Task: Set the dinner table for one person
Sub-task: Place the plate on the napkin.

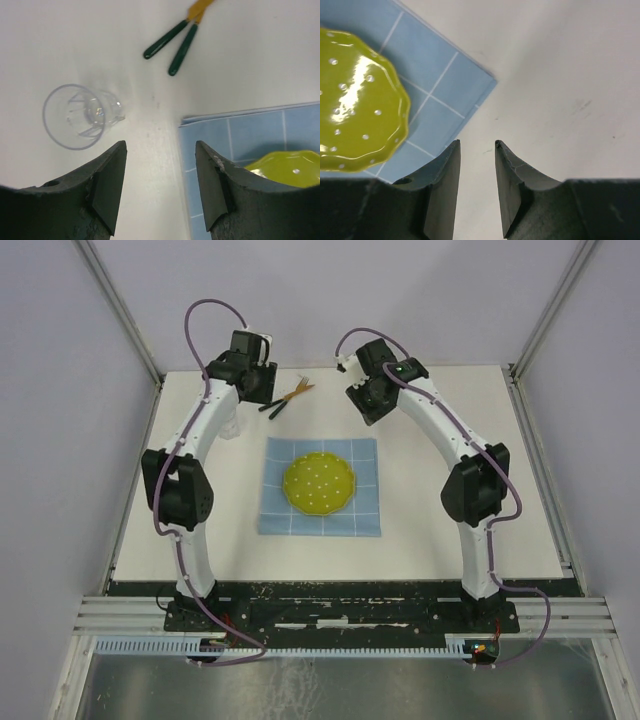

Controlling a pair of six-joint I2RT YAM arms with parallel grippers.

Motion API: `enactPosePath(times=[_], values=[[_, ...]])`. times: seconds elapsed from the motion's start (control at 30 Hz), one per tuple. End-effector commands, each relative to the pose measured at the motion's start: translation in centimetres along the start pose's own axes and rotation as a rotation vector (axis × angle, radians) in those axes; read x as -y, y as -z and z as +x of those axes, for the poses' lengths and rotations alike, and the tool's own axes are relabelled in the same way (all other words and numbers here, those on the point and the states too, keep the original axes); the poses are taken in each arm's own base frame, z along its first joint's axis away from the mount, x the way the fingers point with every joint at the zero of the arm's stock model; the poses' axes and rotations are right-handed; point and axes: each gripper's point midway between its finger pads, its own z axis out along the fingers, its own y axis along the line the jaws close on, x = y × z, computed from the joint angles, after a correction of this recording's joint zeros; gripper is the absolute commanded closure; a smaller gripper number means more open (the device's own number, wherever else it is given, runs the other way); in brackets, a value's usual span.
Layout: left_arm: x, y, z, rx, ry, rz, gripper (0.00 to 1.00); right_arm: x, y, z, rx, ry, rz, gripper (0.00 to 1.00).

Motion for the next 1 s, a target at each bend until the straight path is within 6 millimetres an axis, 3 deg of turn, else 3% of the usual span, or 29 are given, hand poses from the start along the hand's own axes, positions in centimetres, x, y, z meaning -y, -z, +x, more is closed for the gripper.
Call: enactPosePath(times=[0.0,0.17,0.37,0.5,0.67,0.83,0.97], values=[[-4.8,0.8,-0.9,0.037,-0.015,-0.140,0.37,2.5,-0.7,-1.6,0.037,0.000,0.109,0.60],[-8.6,-0.4,1.2,-0.024,0.051,-0.183,0.40,3.8,-0.2,-0.6,0.028,-0.023,0.132,0.60],[-12.1,-1.7,1.6,-0.032,0.076,-0.255,0.40,6.4,1.4,2.9,0.002,-0.060,0.155,0.60],[-13.8,-3.5,2.6,-0.089,0.114,-0.258,0.44,8.7,3.3,8.0,-0.075,-0.108,0.183,0.60],[-14.9,-4.4,2.6,-0.072,0.120,-0.274,0.48,13.0,7.7,16.4,-0.139,-0.232,0.255,0.60],[-16.0,-5.4,2.4,-0.073,0.126,-0.315,0.49,14.3,12.7,23.8,-0.248,-0.296,0.266,0.60],[-16.1,-6.6,2.5,-0.074,0.127,-0.302,0.50,14.8,15.8,26.9,-0.222,-0.351,0.316,0.59]])
